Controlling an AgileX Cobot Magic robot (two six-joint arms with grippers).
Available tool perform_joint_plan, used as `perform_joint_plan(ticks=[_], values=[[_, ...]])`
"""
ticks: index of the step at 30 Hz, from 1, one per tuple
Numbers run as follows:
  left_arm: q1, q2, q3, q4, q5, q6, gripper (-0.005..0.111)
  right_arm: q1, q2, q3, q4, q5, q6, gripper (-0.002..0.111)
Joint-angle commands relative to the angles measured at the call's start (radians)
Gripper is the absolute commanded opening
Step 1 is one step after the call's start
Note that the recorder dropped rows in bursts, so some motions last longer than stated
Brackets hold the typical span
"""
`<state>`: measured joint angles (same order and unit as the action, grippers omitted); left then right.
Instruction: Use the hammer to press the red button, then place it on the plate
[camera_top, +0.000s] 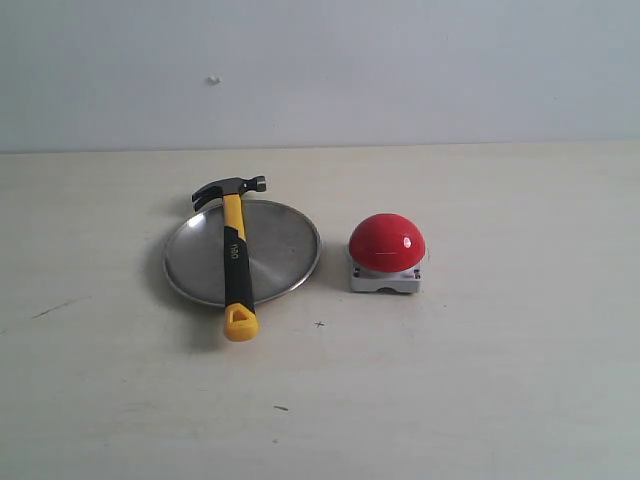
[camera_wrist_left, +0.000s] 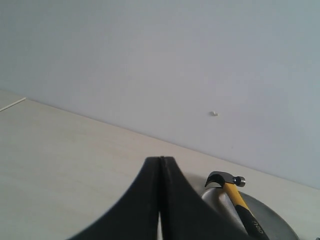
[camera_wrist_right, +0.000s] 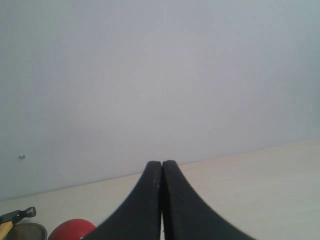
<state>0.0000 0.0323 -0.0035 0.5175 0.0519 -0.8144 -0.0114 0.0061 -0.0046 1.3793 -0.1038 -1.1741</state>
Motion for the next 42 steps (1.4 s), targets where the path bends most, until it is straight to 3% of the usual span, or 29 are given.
perform_joint_plan(ticks=[1,5,10,11,13,18,42], values=[[0.001,-0.008,0.004,0.002,-0.003,-0.004,0.000,-0.006,-0.006,0.005,-0.012,-0.005,-0.011,0.000],[0.001,-0.008,0.004,0.002,-0.003,-0.004,0.000,-0.006,-0.006,0.005,-0.128,0.006,0.081,0.000],[0.001,-0.008,0.004,0.002,-0.003,-0.004,0.000,-0.006,-0.006,0.005,-1.120,0.131,0.861,0.000],[0.001,-0.008,0.004,0.002,-0.003,-0.004,0.000,-0.006,-0.006,0.005,-1.446,0.179,1.186,0.000],[0.001,-0.008,0.004,0.002,-0.003,-0.004,0.000,-0.006,-0.006,0.005,-1.573,0.230,1.326,0.000],[0.001,-0.008,0.004,0.002,-0.003,-0.004,0.000,-0.006,-0.006,0.005,-1.455,0.230,1.339,0.000],[0.001,-0.008,0.004,0.002,-0.003,-0.004,0.000,-0.006,-0.006,0.005,-1.455,0.230,1.339,0.000]])
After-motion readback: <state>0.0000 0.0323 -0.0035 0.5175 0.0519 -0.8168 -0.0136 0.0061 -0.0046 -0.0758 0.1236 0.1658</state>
